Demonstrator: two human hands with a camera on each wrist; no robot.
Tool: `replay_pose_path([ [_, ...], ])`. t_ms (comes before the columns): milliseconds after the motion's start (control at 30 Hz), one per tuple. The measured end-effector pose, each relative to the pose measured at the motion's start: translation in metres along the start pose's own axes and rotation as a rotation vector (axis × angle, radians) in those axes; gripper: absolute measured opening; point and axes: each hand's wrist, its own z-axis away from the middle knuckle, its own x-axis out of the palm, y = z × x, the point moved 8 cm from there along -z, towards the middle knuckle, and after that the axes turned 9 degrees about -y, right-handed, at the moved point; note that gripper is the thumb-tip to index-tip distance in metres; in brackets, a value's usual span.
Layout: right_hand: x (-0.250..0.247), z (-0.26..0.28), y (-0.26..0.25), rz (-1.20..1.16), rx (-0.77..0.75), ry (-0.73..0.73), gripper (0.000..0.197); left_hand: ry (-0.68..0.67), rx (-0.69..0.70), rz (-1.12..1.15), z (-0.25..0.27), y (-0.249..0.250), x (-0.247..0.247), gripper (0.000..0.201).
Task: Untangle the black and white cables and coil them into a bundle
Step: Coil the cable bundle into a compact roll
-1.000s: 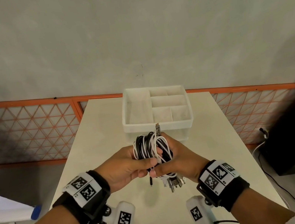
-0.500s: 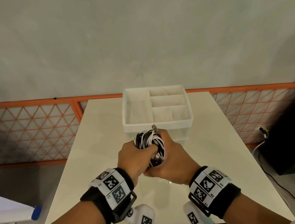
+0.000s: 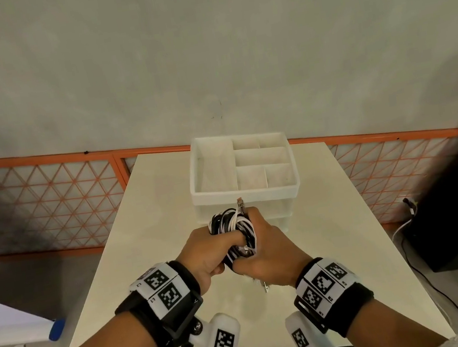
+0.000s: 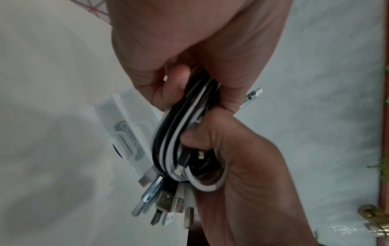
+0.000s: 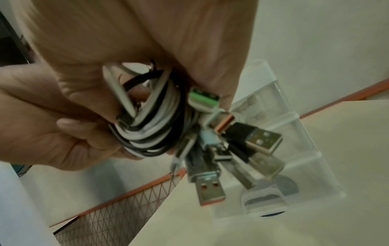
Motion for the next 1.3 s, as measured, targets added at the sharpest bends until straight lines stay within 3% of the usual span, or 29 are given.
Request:
replay_pose_path([
  [133, -0.001, -0.001, 0.006, -0.064, 0.017, 0.001, 0.056, -0.152, 0.023, 0.03, 0.001, 0.002, 0.006, 0.018],
  [233, -0.004, -0.001, 0.01, -0.103, 0.011, 0.005, 0.063, -0.37, 0.03, 0.069, 0.006, 0.003, 0.012, 0.027],
  [300, -0.006, -0.001, 0.01, -0.122, -0.004, -0.009, 0.067, -0.438, 0.031, 0.095, 0.008, 0.002, 0.012, 0.03],
  [533, 0.0, 0.003, 0.004, -0.199, -0.012, -0.139, 0.093, -0.353, 0.145, 0.109, 0.01, 0.004, 0.005, 0.026],
  [700, 0.004, 0.01, 0.0, -0.184, -0.004, -0.244, 0.102, -0.36, 0.066, 0.229, 0.009, -0.004, 0.004, 0.038],
  [867, 0.01, 0.011, -0.005, -0.138, -0.033, -0.309, 0.128, -0.351, 0.0, 0.303, 0.014, -0.004, 0.006, 0.035],
  [933, 0.011, 0.011, -0.004, -0.14, -0.016, -0.316, 0.125, -0.342, -0.02, 0.328, 0.014, -0.004, 0.005, 0.038],
  [1100, 0.009, 0.008, -0.005, -0.203, -0.012, -0.228, 0.086, -0.365, -0.03, 0.314, 0.013, -0.007, 0.002, 0.05],
  [1300, 0.011, 0.006, 0.0, -0.232, 0.032, -0.247, 0.091, -0.433, 0.01, 0.265, 0.017, -0.006, 0.006, 0.031],
])
